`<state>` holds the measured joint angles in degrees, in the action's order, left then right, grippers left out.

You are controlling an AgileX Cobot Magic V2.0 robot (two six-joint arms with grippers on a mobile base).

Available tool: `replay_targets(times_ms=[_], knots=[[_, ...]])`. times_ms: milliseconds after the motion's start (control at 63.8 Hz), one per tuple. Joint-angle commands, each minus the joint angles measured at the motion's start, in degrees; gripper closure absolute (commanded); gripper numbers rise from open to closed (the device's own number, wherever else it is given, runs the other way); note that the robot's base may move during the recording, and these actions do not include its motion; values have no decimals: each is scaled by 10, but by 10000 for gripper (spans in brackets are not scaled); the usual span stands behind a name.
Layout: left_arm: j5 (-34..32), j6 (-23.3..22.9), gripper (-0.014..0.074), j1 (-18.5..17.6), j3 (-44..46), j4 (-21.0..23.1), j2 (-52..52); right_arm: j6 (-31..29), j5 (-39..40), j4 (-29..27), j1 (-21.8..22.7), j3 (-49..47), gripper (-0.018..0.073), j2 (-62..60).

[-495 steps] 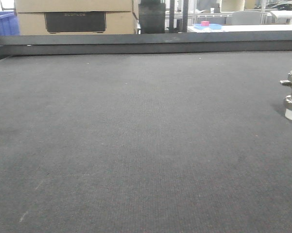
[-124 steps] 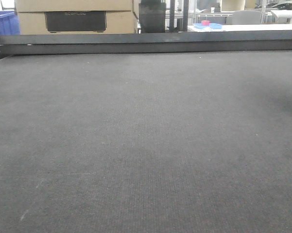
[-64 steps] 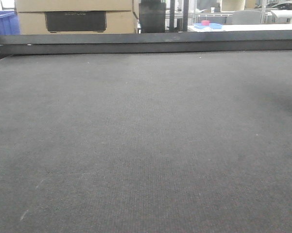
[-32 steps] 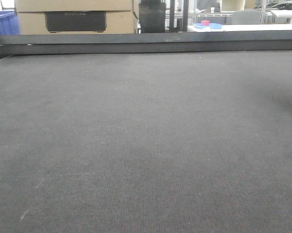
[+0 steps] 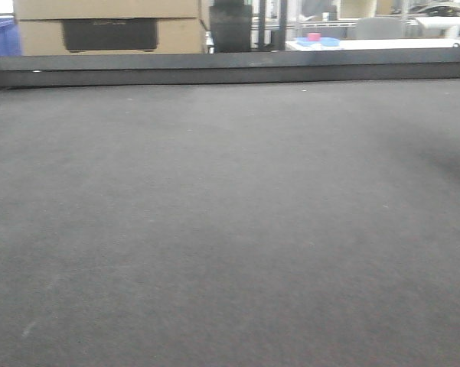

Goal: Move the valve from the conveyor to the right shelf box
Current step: 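Drive along the red conveyor frame carrying both valves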

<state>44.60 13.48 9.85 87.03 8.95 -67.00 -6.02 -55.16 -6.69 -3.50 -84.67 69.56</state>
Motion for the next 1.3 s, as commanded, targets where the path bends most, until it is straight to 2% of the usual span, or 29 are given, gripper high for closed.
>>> replay_targets(times_ms=[0, 1285], knots=[[-48, -2, 708, -3, 6, 10, 4, 1, 33, 4, 4, -10, 713, -9], [-54, -2, 708, -3, 6, 10, 4, 1, 33, 4, 4, -10, 713, -9]])
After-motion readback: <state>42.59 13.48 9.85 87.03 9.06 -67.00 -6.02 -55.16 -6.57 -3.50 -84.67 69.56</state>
